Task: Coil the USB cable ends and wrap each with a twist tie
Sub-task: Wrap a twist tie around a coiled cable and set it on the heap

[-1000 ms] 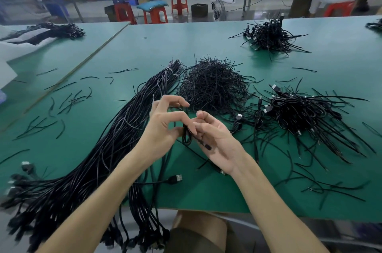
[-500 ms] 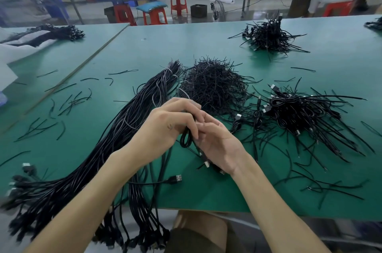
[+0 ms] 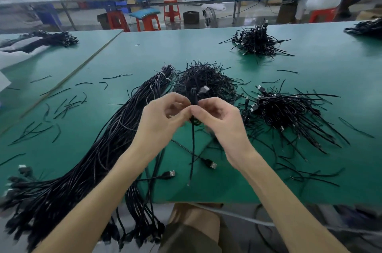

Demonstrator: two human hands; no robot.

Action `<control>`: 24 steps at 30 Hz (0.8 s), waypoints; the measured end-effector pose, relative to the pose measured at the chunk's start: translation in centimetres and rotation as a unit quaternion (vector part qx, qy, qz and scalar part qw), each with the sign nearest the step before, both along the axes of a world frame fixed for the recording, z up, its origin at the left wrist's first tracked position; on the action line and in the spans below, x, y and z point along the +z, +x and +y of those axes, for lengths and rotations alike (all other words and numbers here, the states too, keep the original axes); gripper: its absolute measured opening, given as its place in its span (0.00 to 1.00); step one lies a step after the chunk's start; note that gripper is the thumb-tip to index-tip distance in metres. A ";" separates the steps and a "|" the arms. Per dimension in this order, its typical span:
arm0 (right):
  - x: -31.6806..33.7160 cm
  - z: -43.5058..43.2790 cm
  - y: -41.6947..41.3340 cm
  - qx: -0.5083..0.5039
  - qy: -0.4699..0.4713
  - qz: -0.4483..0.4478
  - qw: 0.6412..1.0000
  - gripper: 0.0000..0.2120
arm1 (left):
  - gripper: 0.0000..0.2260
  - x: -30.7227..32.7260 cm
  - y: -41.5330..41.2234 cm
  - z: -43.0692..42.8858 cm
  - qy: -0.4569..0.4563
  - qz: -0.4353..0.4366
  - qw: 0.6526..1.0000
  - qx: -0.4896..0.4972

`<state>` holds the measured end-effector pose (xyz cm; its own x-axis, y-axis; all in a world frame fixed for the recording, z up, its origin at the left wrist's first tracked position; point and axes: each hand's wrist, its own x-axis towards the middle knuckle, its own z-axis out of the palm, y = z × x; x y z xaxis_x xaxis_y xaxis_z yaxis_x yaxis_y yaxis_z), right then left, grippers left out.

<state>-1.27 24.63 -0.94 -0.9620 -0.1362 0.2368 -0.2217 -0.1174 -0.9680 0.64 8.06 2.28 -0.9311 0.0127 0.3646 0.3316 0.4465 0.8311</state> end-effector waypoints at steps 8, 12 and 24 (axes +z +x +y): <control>0.3 8.6 -4.1 -0.152 0.270 -0.047 0.949 0.09 | 0.14 -1.8 1.1 -2.4 -0.309 -0.202 0.923 -0.111; -1.3 11.5 -6.6 -0.226 0.491 -0.028 0.841 0.13 | 0.16 -4.3 1.8 -4.4 -0.426 -0.285 0.850 -0.123; 0.0 4.2 -0.2 0.001 0.415 0.061 0.908 0.19 | 0.03 0.2 1.3 -1.0 0.049 -0.125 0.989 -0.062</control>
